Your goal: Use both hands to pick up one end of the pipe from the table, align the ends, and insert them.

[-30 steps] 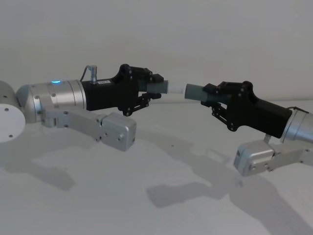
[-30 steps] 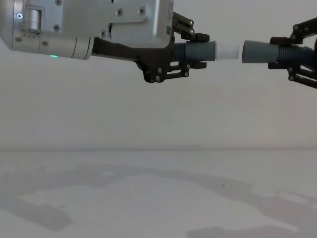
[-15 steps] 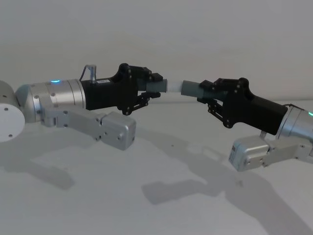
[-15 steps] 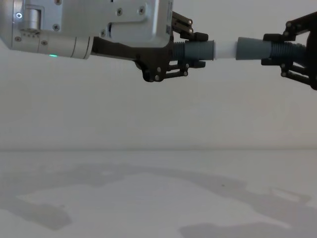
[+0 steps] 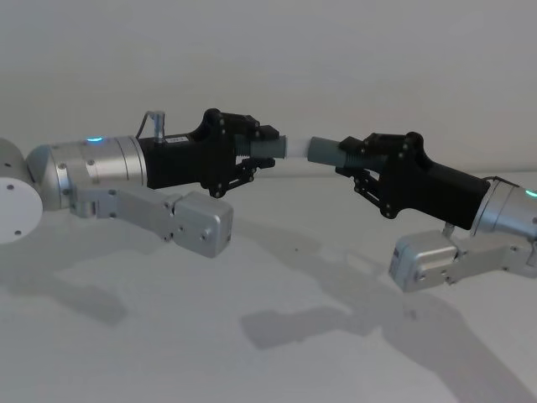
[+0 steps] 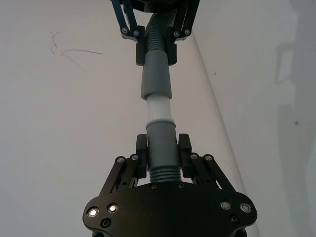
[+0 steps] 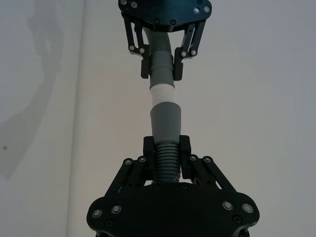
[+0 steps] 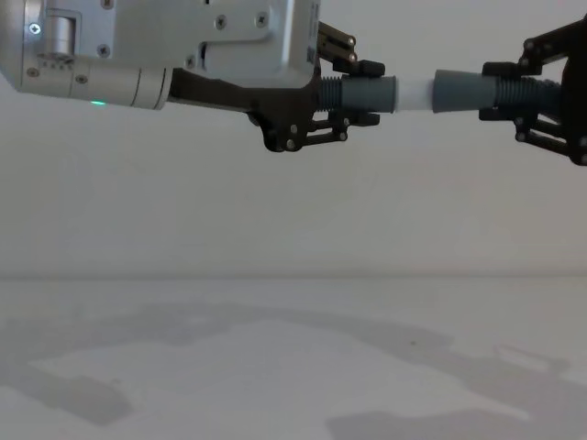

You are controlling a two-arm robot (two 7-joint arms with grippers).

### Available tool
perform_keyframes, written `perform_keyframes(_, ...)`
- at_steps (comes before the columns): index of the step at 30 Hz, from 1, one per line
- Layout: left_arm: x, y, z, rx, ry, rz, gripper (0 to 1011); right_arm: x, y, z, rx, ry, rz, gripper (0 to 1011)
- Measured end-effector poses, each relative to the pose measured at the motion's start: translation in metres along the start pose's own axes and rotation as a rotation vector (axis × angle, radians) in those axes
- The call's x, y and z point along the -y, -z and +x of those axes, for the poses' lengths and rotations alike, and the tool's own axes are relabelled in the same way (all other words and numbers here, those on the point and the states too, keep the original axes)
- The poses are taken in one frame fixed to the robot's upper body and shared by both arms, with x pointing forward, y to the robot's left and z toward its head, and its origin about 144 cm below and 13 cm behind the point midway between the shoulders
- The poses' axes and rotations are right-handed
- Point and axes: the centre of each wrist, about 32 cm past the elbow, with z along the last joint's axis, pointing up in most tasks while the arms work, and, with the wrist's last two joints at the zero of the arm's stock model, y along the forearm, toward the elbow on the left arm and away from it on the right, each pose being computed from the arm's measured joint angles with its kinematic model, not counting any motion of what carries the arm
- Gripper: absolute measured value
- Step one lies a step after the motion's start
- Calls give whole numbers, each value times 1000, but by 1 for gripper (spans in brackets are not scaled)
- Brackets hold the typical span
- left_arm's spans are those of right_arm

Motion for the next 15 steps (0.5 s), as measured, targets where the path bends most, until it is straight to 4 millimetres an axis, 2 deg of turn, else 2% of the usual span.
perform_keyframes(15,0,0,0,0,0,-1,358,-5,0,1,7,-18,-18,264)
